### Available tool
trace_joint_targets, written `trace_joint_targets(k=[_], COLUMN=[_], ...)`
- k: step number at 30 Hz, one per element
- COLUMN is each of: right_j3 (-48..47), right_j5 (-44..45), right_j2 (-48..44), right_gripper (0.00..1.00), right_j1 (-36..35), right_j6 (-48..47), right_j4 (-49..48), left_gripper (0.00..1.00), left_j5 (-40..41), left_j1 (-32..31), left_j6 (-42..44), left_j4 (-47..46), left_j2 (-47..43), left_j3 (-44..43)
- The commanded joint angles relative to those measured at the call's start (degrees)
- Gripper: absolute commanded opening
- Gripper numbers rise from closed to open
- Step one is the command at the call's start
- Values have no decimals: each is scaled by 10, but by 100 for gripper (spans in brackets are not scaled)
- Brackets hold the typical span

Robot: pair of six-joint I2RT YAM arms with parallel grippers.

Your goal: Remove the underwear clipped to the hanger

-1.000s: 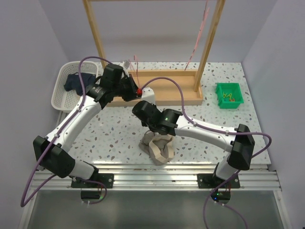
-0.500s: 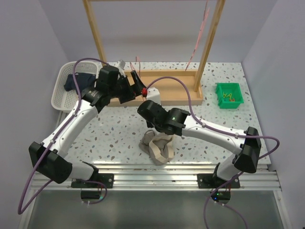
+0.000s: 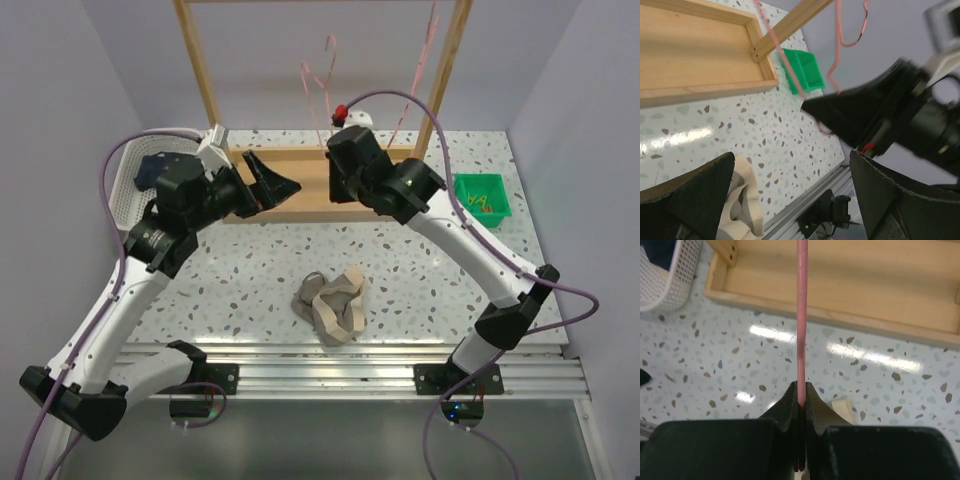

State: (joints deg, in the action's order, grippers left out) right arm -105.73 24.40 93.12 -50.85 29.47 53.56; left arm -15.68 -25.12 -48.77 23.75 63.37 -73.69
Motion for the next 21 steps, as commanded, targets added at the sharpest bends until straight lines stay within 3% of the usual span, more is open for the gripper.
trace_joint_targets(k=[1, 9, 21], right_j3=[-111, -255, -302], right_j5=[-36, -75, -109], right_j2=[21, 84, 112], right_gripper=[0, 0, 0], right_j1=[23, 85, 145], right_j6=[-48, -58, -65], right_j4=[44, 55, 15], left_gripper=[100, 100, 100], left_j5=[-46, -100, -105], left_j1=[4, 3, 3], left_j6=[31, 39, 65], left_j4=[-38, -77, -73], left_j2=[-30, -99, -116], left_j3=[77, 234, 283])
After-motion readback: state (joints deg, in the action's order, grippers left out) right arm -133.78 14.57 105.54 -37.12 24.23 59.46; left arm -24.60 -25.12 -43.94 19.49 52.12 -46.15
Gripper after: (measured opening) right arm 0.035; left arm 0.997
